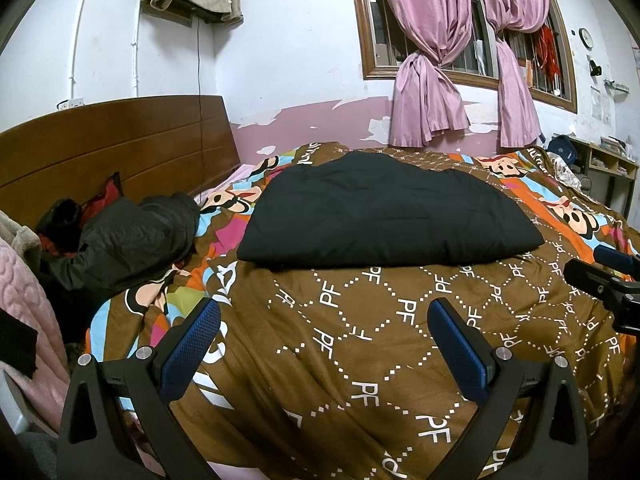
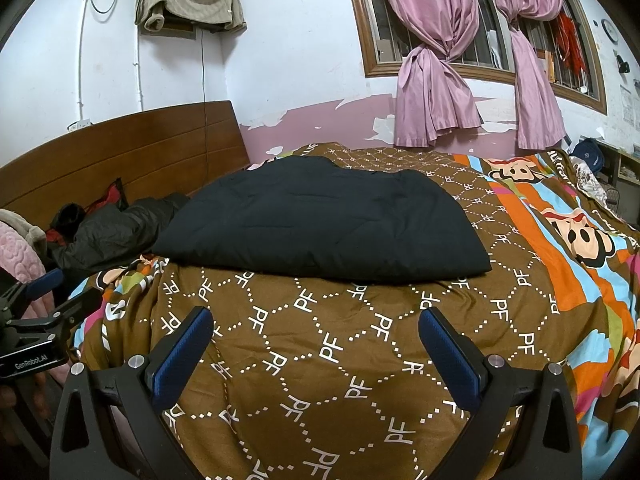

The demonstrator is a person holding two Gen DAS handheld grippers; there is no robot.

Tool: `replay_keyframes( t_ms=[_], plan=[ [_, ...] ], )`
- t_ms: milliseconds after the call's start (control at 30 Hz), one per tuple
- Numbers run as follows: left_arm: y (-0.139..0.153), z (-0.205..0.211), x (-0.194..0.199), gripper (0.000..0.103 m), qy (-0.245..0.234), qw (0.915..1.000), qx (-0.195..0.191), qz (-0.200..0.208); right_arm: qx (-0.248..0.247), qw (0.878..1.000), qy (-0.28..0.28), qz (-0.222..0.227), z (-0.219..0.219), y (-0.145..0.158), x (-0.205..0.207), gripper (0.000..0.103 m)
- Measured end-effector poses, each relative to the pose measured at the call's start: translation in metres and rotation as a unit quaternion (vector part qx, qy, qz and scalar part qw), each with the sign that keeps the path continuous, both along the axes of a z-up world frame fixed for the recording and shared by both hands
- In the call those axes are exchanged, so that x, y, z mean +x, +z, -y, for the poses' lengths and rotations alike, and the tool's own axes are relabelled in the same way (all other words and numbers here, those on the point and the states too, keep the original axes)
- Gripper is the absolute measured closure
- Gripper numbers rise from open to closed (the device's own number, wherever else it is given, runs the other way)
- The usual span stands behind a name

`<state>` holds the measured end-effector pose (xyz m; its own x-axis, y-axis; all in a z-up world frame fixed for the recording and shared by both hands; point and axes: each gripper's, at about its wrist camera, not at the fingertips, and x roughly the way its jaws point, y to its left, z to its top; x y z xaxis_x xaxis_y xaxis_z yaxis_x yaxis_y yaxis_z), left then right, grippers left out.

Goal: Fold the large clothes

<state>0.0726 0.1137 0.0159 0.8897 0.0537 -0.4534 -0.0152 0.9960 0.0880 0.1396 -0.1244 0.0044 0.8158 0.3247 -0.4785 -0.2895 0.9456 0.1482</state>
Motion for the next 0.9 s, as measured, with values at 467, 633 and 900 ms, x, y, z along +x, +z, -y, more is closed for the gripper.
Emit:
replay_keyframes(
  t_ms=[467, 633, 900],
  plan=[
    [-0.001, -0.002, 0.002, 0.002, 0.001, 1.0000, 0.002, -0.001, 0.000, 1.000, 0.000, 0.001, 0.000, 0.000, 0.000, 0.000],
    [-0.001, -0.002, 0.002, 0.002, 0.001, 1.0000, 0.003, -0.002, 0.001, 1.000, -0.001, 0.000, 0.000, 0.000, 0.000, 0.000],
    [-0.004, -0.010, 0.003, 0.002, 0.008, 0.9999, 0.012, 0.002, 0.001, 1.000, -0.002, 0.000, -0.002, 0.001, 0.000, 0.000]
  ],
)
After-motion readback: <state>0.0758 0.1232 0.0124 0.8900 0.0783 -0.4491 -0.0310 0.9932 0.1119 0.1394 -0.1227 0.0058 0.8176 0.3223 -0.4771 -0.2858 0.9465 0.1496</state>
